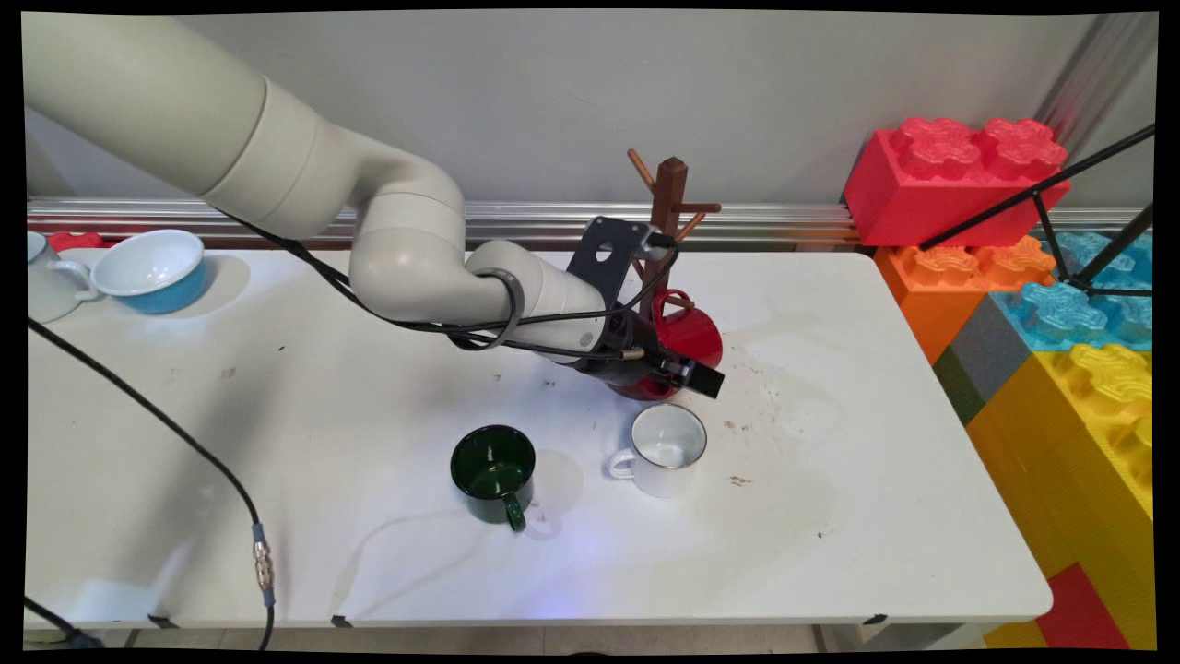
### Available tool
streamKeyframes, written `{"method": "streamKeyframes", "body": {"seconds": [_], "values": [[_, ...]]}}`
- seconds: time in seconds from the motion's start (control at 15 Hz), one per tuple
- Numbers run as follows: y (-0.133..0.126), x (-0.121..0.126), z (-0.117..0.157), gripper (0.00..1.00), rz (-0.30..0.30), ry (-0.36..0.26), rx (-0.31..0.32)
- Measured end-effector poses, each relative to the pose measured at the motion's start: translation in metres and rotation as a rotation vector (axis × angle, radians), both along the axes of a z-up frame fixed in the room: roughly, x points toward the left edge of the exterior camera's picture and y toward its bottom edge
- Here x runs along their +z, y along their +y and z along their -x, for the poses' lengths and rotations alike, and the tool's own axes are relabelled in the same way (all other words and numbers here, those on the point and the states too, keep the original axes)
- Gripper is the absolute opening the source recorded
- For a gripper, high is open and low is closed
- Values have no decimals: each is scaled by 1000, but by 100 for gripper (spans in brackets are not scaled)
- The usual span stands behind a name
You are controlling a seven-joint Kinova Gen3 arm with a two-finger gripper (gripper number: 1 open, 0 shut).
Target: Pick up the red mug from the rack
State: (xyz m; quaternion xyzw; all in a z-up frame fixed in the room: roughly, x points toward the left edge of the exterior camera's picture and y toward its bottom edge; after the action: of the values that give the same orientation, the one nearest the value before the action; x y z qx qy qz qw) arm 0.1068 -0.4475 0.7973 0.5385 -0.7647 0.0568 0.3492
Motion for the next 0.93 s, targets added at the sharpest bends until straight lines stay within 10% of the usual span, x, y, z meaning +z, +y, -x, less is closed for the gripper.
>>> {"method": "streamKeyframes", "body": {"seconds": [0.93], "values": [[-7, -19, -13, 100, 27, 81, -2]]}}
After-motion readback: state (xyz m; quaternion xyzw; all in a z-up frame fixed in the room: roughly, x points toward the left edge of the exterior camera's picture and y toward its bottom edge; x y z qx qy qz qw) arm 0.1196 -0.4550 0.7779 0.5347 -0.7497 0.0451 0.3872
